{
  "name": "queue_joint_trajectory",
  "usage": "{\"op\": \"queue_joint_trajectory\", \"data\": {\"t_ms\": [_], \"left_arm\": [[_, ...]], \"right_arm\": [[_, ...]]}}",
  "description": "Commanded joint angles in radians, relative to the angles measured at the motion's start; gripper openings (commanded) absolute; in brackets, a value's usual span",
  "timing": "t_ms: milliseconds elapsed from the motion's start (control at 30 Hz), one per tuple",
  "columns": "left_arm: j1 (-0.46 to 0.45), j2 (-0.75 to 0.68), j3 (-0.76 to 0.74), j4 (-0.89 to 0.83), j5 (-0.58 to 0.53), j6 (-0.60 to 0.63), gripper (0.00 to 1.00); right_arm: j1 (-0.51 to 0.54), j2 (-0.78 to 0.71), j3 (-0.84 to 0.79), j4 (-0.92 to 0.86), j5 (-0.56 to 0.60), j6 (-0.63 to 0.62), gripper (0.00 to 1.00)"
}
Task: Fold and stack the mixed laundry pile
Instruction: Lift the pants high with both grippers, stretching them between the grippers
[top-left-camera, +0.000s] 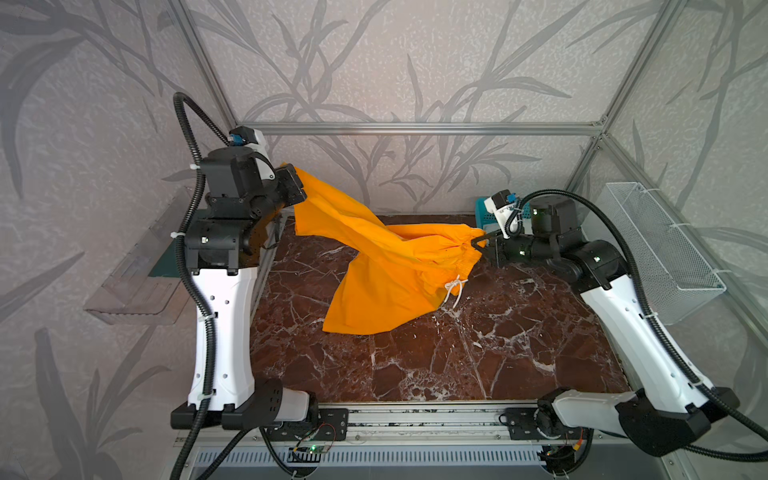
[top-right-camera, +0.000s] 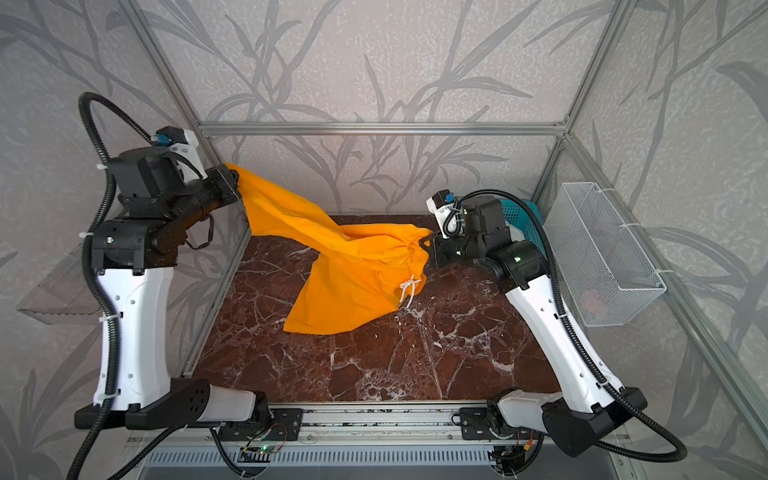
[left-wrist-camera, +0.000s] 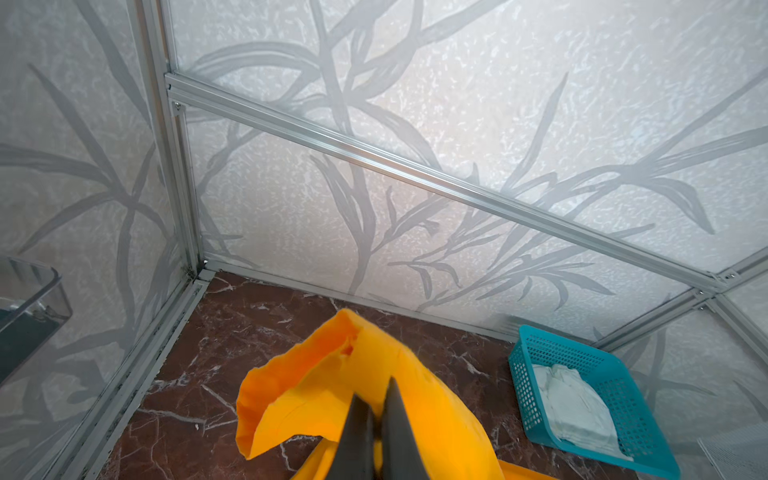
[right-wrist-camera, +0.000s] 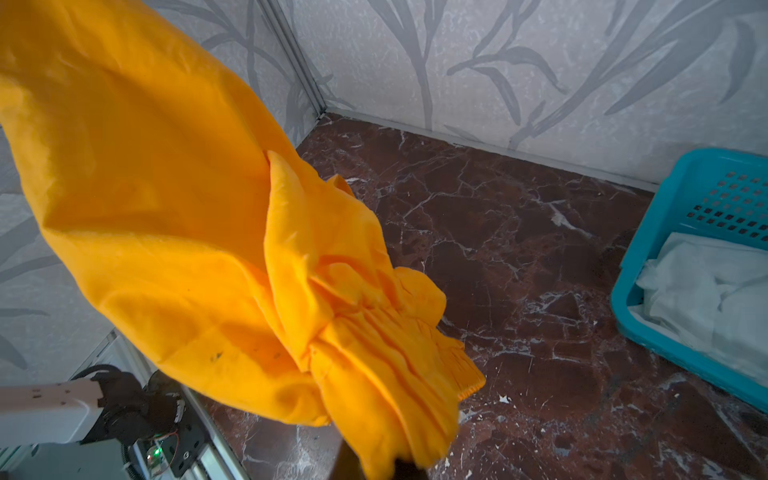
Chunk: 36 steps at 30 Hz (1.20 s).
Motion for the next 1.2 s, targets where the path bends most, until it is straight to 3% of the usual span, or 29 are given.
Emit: {"op": "queue_joint_trajectory", "data": {"t_ms": [0,133,233,333,433,533,700,867,933,1033,1167], "left_arm": [[0.004,-0.112,-0.141,-0.091,0.072,0.0,0.0],[0.003,-0.316,-0.473,-0.095,0.042,-0.03,0.0],[0.003,-0.391,-0.706,-0.029,0.028,-0.096,0.0],[0.003,-0.354,-0.863,0.126,0.073,-0.158,0.0],[0.004,-0.233,-0.89,0.276,0.049,-0.179,0.0],[0.005,-0.042,-0.734,0.344,0.032,-0.165,0.0],[0.014,0.278,-0.136,0.223,0.066,-0.111,0.0],[0.025,0.477,0.457,0.023,0.032,-0.075,0.0],[0.032,0.499,0.6,-0.024,0.029,-0.061,0.0],[0.036,0.42,0.583,-0.013,0.033,-0.045,0.0],[0.037,0.177,0.25,0.132,0.027,-0.017,0.0]], "right_arm": [[0.003,-0.084,-0.077,-0.111,-0.091,-0.028,0.0],[0.002,-0.178,-0.261,-0.157,-0.143,-0.017,0.0],[0.003,-0.191,-0.401,-0.081,-0.185,0.03,0.0],[0.002,-0.125,-0.484,0.091,-0.215,0.068,0.0],[0.002,0.009,-0.459,0.232,-0.181,0.043,0.0],[-0.025,0.193,-0.309,0.304,-0.141,-0.002,0.0],[-0.094,0.426,0.114,0.278,-0.123,-0.033,0.0],[-0.097,0.441,0.377,0.256,-0.12,-0.101,0.0],[-0.097,0.387,0.399,0.262,-0.112,-0.122,0.0],[-0.097,0.277,0.342,0.297,-0.119,-0.145,0.0],[-0.097,0.111,0.182,0.347,-0.135,-0.186,0.0]]}}
